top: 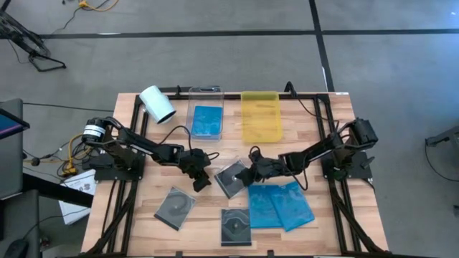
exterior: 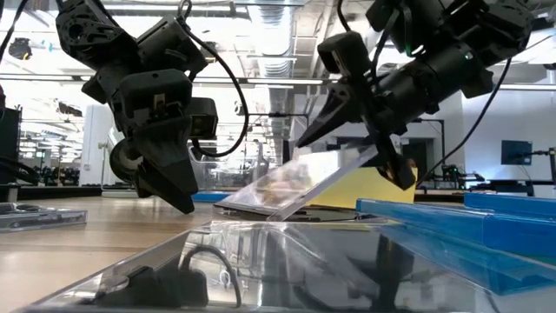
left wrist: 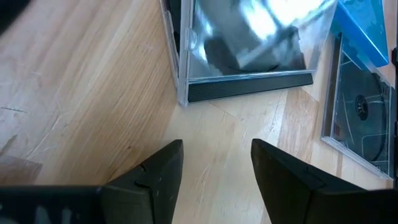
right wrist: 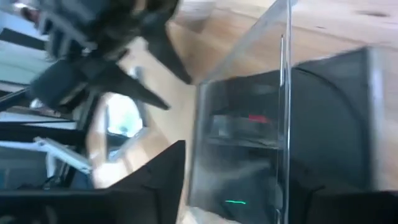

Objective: Pick & place jewel cases by type
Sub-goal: Put the top right black CD case into the yellow bin

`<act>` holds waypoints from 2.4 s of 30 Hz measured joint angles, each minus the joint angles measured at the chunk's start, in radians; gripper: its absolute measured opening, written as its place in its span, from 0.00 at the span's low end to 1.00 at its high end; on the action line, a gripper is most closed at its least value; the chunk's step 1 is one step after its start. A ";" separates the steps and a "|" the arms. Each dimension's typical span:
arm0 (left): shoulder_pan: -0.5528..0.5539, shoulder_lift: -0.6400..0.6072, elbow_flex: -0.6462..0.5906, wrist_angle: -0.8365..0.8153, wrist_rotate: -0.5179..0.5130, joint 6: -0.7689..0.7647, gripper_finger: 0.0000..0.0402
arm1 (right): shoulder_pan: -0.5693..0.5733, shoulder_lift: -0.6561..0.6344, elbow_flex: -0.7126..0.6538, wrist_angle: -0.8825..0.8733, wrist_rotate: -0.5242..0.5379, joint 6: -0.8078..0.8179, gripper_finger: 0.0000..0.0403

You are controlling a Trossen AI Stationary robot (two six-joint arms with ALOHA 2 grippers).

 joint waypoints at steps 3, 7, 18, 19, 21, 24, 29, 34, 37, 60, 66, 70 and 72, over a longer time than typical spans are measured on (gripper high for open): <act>0.000 0.000 0.000 0.000 -0.001 0.000 0.46 | -0.007 -0.020 0.000 -0.066 0.000 0.021 0.51; 0.000 0.000 0.000 -0.001 -0.003 0.000 0.46 | -0.014 -0.080 0.014 -0.226 0.009 0.023 0.56; 0.000 0.000 0.000 0.006 -0.017 0.000 0.46 | -0.029 -0.299 0.054 -0.544 0.127 -0.035 0.49; 0.000 0.000 0.000 0.006 -0.024 0.000 0.46 | -0.029 -0.299 0.054 -0.534 0.128 -0.039 0.49; 0.000 0.000 0.000 0.014 -0.032 0.000 0.46 | -0.028 -0.290 0.053 -0.511 0.125 -0.061 0.48; 0.000 0.000 0.000 0.030 -0.037 0.000 0.46 | -0.025 -0.238 0.054 -0.408 0.079 -0.088 0.46; 0.000 0.000 0.000 0.041 -0.069 0.000 0.46 | -0.027 -0.136 0.052 -0.297 -0.001 -0.074 0.45; -0.001 -0.001 0.002 -0.012 -0.127 0.002 0.46 | -0.027 -0.083 0.053 -0.284 -0.030 -0.030 0.44; -0.004 -0.001 0.002 -0.019 -0.127 0.003 0.46 | -0.027 -0.073 0.053 -0.293 -0.029 -0.030 0.44; -0.005 0.000 0.001 -0.021 -0.076 -0.017 0.46 | -0.062 -0.077 0.053 -0.417 -0.074 0.003 0.41; -0.008 0.000 0.001 -0.047 -0.077 -0.104 0.46 | -0.061 -0.077 0.053 -0.540 -0.184 0.063 0.41; -0.009 0.000 0.001 -0.048 -0.082 -0.104 0.46 | -0.060 -0.077 0.053 -0.578 -0.268 0.086 0.42; -0.010 0.000 0.001 -0.049 -0.086 -0.104 0.46 | -0.060 -0.070 0.055 -0.580 -0.282 0.097 0.42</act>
